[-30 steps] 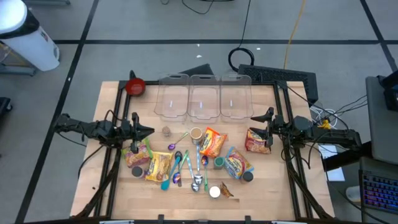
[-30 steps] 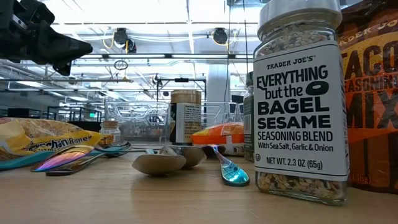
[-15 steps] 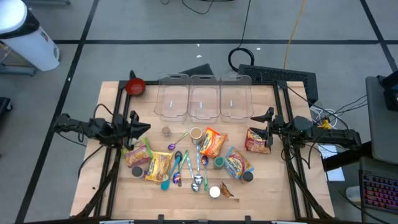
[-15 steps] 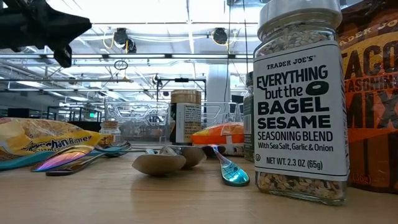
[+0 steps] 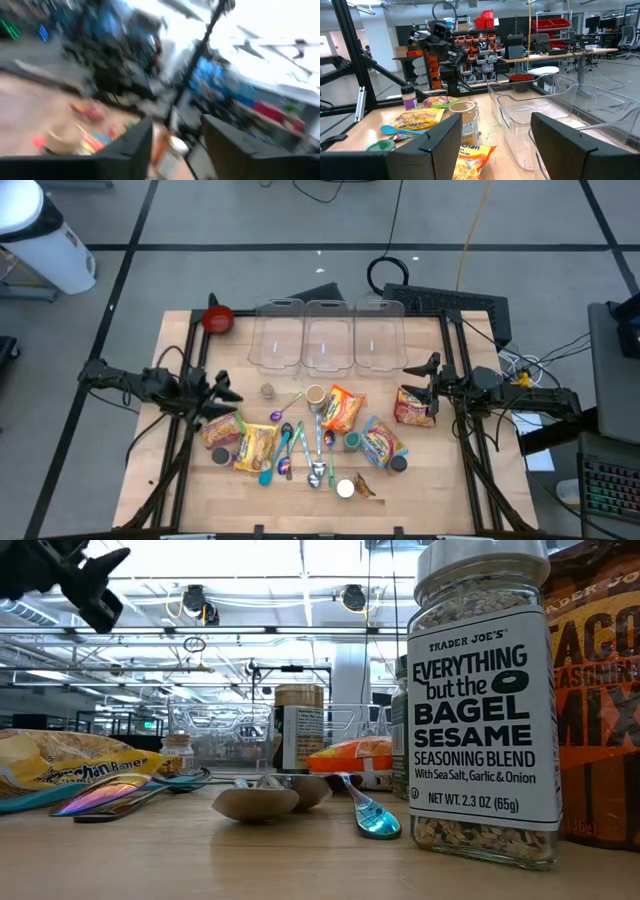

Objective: Pick & Place Food Item
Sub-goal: Put the purple seasoning bottle into the left transparent bin, then put the brown seasoning bottle into the left transparent bin

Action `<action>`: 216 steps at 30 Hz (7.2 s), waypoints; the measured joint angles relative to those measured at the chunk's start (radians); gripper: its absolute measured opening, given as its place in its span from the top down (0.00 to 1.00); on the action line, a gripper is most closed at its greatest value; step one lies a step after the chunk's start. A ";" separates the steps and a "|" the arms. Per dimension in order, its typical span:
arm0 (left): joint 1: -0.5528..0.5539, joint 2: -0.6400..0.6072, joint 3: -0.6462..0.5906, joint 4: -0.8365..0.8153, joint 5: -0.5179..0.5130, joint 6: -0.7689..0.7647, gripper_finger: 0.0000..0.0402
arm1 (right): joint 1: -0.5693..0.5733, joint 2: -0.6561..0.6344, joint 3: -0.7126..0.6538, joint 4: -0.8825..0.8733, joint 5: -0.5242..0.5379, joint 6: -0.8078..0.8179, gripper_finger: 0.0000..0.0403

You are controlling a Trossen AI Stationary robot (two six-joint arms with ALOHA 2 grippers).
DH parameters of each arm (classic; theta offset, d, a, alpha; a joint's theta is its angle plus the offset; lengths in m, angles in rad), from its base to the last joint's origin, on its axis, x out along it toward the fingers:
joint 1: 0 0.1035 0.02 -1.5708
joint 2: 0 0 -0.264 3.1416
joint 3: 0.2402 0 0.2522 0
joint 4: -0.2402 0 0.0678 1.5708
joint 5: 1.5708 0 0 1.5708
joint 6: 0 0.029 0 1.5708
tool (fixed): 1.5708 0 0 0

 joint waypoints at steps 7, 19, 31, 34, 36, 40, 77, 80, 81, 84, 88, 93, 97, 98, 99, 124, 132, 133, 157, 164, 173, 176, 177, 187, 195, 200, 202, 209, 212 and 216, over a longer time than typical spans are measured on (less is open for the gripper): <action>-0.045 0.307 0.304 -0.360 0.255 0.006 0.26 | 0.000 0.000 0.000 0.000 0.000 0.000 0.42; -0.224 0.725 0.678 -0.963 0.355 -0.231 0.39 | 0.000 0.000 0.000 0.000 0.000 0.000 0.42; -0.360 0.851 0.681 -1.131 0.228 -0.416 0.43 | 0.000 0.000 0.000 0.000 0.000 0.000 0.42; -0.383 0.864 0.681 -1.131 0.189 -0.432 0.43 | 0.000 0.000 0.000 0.000 0.000 0.000 0.42; -0.394 0.867 0.681 -1.130 0.174 -0.453 0.43 | 0.000 0.000 0.000 0.000 0.000 0.000 0.42; -0.405 0.870 0.681 -1.129 0.173 -0.449 0.43 | 0.000 0.000 0.000 0.000 0.000 0.000 0.42; -0.508 0.936 0.680 -1.122 -0.017 -0.534 0.15 | 0.000 0.000 0.000 0.000 0.000 0.000 0.42; -0.512 0.981 0.680 -1.122 0.009 -0.530 0.15 | 0.000 0.000 0.000 0.000 0.000 0.000 0.42; -0.511 0.994 0.680 -1.122 0.010 -0.529 0.15 | 0.000 0.000 0.000 0.000 0.000 0.000 0.42; -0.510 1.025 0.680 -1.121 0.008 -0.530 0.15 | 0.000 0.000 0.000 0.000 0.000 0.000 0.42; -0.511 1.058 0.680 -1.121 0.001 -0.542 0.15 | 0.000 0.000 0.000 0.000 0.000 0.000 0.42; -0.518 1.078 0.680 -1.121 0.004 -0.520 0.21 | 0.000 0.000 0.000 0.000 0.000 0.000 0.42; -0.518 1.079 0.680 -1.121 0.004 -0.516 0.35 | 0.000 0.000 0.000 0.000 0.000 0.000 0.42; -0.518 1.079 0.680 -1.122 0.002 -0.516 0.39 | 0.000 0.000 0.000 0.000 0.000 0.000 0.42; -0.518 1.079 0.680 -1.121 0.000 -0.516 0.43 | 0.000 0.000 0.000 0.000 0.000 0.000 0.42; -0.311 0.869 0.949 -1.198 -0.206 -0.523 0.48 | 0.000 0.000 0.000 0.000 0.000 0.000 0.42; -0.082 0.873 1.142 -1.297 -0.351 -0.370 0.48 | 0.000 0.000 0.000 0.000 0.000 0.000 0.42; -0.030 0.885 1.163 -1.297 -0.358 -0.329 0.48 | 0.000 0.000 0.000 0.000 0.000 0.000 0.42; 1.026 1.462 1.428 -1.099 0.069 0.335 0.48 | 0.000 0.000 0.000 0.000 0.000 0.000 0.42; 1.040 1.581 1.428 -1.060 0.022 0.364 0.48 | 0.000 0.000 0.000 0.000 0.000 0.000 0.42; 1.022 1.658 1.428 -0.968 -0.006 0.338 0.48 | 0.000 0.000 0.000 0.000 0.000 0.000 0.42; 1.004 1.678 1.428 -0.977 -0.043 0.336 0.48 | 0.000 0.000 0.000 0.000 0.000 0.000 0.42; 0.995 1.682 1.428 -0.976 -0.044 0.336 0.48 | 0.000 0.000 0.000 0.000 0.000 0.000 0.42; 0.953 1.721 1.428 -0.959 -0.047 0.334 0.48 | 0.000 0.000 0.000 0.000 0.000 0.000 0.42; 0.967 1.762 1.428 -0.958 -0.034 0.334 0.48 | 0.000 0.000 0.000 0.000 0.000 0.000 0.42; 0.977 1.780 1.428 -0.963 -0.042 0.333 0.48 | 0.000 0.000 0.000 0.000 0.000 0.000 0.42; 0.980 1.789 1.428 -0.968 -0.036 0.331 0.48 | 0.000 0.000 0.000 0.000 0.000 0.000 0.42; 0.983 1.807 1.430 -0.967 -0.029 0.340 0.42 | 0.000 0.000 0.000 0.000 0.000 0.000 0.42; 0.982 1.812 1.429 -0.966 -0.030 0.367 0.33 | 0.000 0.000 0.000 0.000 0.000 0.000 0.42; 0.981 1.811 1.427 -0.962 -0.036 0.377 0.21 | 0.000 0.000 0.000 0.000 0.000 0.000 0.42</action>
